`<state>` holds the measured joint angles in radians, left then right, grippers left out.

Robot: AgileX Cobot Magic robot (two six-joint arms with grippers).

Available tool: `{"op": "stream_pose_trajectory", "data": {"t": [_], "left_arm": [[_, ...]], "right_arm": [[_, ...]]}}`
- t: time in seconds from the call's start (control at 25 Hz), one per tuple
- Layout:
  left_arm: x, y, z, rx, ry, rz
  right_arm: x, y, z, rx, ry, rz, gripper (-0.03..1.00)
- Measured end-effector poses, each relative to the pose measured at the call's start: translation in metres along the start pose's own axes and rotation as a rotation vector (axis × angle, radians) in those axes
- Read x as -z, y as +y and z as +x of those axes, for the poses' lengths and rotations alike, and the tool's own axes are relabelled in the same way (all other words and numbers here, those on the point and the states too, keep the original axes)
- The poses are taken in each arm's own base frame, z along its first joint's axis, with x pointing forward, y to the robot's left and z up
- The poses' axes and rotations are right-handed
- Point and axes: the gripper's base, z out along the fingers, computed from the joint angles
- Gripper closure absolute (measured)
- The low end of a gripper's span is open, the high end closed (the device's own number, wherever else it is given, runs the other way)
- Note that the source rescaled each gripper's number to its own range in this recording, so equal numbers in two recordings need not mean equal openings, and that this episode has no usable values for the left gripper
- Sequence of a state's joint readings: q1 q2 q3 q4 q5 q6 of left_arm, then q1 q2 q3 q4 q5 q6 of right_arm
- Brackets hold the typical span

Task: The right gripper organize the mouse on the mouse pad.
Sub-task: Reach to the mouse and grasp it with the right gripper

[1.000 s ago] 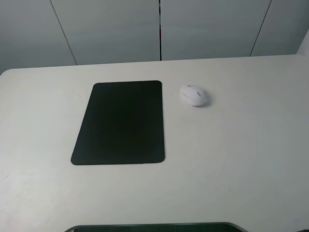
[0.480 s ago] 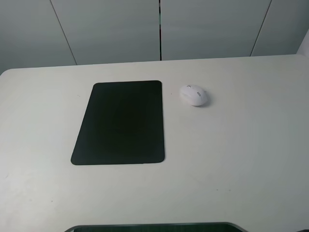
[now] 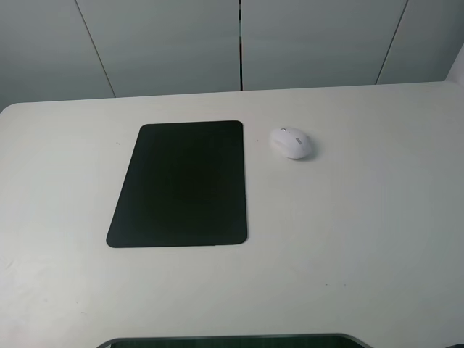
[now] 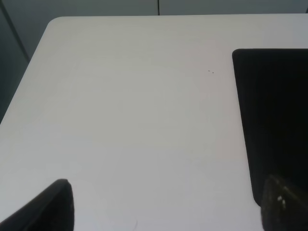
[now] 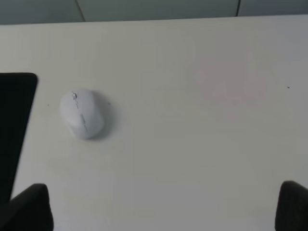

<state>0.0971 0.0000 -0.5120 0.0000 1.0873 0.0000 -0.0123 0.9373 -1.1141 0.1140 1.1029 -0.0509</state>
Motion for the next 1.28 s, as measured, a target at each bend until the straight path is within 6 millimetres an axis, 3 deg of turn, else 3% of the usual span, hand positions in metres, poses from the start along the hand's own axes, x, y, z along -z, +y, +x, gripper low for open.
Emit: {"op": "stream_pose_trajectory", "data": {"t": [0.24,0.64,0.88,1.08,1.28], "left_arm": [[0.000,0.000,0.000,0.000,0.000,0.000],[0.000,0.000,0.000,0.000,0.000,0.000],[0.000,0.000,0.000,0.000,0.000,0.000],[0.000,0.000,0.000,0.000,0.000,0.000],[0.000,0.000,0.000,0.000,0.000,0.000]], "right_arm": [[-0.052,0.007,-0.031,0.066,0.139,-0.041,-0.03],[-0.135,0.062,-0.057,0.217,0.326,-0.148,-0.03],[-0.185,0.092,-0.059,0.334,0.412,-0.129,-0.03],[-0.220,0.120,-0.048,0.422,0.466,-0.132,-0.03],[-0.255,0.131,-0.034,0.431,0.501,-0.134,-0.03]]}}
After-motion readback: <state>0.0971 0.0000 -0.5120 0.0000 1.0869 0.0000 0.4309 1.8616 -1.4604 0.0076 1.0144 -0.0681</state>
